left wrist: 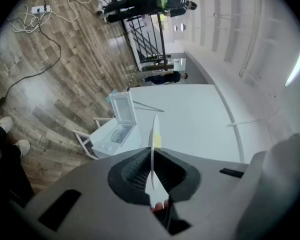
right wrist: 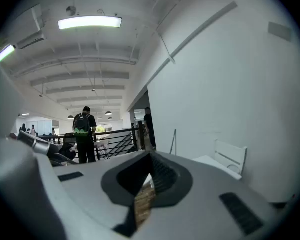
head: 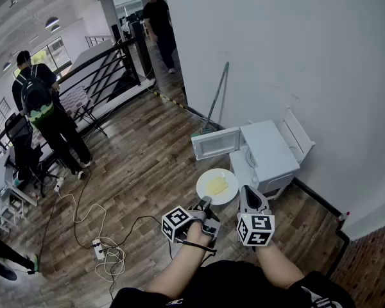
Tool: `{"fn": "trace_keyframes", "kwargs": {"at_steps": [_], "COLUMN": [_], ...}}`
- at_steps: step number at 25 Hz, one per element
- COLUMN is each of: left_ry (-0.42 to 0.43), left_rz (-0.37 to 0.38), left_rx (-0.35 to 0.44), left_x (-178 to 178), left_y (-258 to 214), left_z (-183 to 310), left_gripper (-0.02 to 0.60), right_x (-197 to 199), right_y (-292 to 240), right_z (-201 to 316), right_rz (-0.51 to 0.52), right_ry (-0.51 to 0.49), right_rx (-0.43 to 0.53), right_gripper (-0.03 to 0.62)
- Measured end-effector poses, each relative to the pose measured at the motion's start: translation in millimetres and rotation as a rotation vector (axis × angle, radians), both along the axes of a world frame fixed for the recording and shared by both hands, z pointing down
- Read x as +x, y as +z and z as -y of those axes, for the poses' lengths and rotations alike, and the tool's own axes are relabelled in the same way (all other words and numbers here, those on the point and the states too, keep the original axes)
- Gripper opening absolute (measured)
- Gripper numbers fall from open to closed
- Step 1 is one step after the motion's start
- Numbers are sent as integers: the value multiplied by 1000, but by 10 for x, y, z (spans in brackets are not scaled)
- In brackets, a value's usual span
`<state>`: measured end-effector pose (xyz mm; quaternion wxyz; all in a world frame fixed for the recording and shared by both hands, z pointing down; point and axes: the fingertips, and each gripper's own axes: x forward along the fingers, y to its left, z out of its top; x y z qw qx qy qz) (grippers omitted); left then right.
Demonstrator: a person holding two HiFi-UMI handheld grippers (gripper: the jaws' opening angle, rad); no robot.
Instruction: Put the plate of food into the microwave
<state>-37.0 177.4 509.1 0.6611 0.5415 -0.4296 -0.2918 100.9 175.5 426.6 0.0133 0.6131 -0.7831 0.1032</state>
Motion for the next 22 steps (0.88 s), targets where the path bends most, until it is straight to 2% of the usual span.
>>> {"fn": "trace_keyframes", "kwargs": {"at_steps": [8, 15, 22], "left_ry": [0, 4, 16], "left_rz": [-11, -23, -36], "left_rx": [-2, 8, 25], "left_x": [-40, -233, -527], "left_y": [35, 30, 69], "left_z": [21, 27, 16], "left_gripper": [14, 14, 14], "right_x": [-82, -318, -650], "right_y": [53, -19, 76], "right_z": [13, -16, -72], "right_rz": [-14, -2, -38], "right_ry": [-7, 2, 6], "right_rx": [-3, 43, 37], "right_gripper": [5, 5, 6]}}
